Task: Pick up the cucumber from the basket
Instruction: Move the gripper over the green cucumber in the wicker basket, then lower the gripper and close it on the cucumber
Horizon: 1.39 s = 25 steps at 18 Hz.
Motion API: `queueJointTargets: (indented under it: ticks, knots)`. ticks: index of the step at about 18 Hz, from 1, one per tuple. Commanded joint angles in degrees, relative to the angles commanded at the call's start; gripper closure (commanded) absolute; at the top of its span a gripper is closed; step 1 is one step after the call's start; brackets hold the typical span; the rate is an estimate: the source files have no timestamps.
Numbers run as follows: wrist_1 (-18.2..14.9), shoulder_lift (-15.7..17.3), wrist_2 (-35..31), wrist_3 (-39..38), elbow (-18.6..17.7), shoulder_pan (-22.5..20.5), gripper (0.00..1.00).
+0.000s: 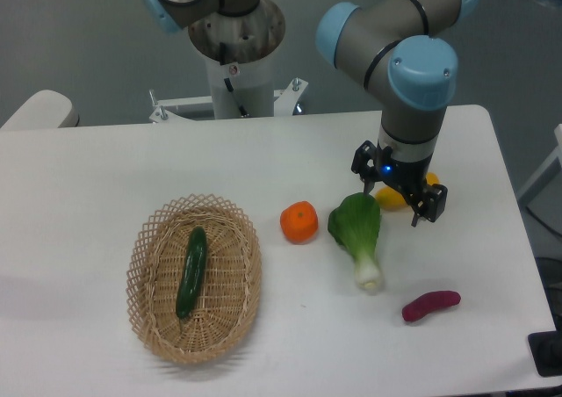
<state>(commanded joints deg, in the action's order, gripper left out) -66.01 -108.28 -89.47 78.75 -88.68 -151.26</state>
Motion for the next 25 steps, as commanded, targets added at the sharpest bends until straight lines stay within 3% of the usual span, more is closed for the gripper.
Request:
queueJointTargets:
  ticks: [5,7,10,14,18,23,25]
  knots:
    - [-0.52,0.87,-0.18,-0.26,-0.70,0.61,0.02]
    - [-0.70,2.02,0.00,-3.84,-1.23,1.14,0.01]
    - [-0.79,1.67,-0.09,-12.97,-1.58,6.49,0.01]
    - [-0.18,1.14,0.53,-32.39,-2.46,13.69,0.01]
    - [0.00,-2.10,0.26,-47.43,-3.60,19.50,0.00]
    - [0.61,-4.65,0.26,-59.22,-3.87,24.78,0.00]
    - [2.97,-5.80,0.09,-60.73,-4.48,26.89,0.00]
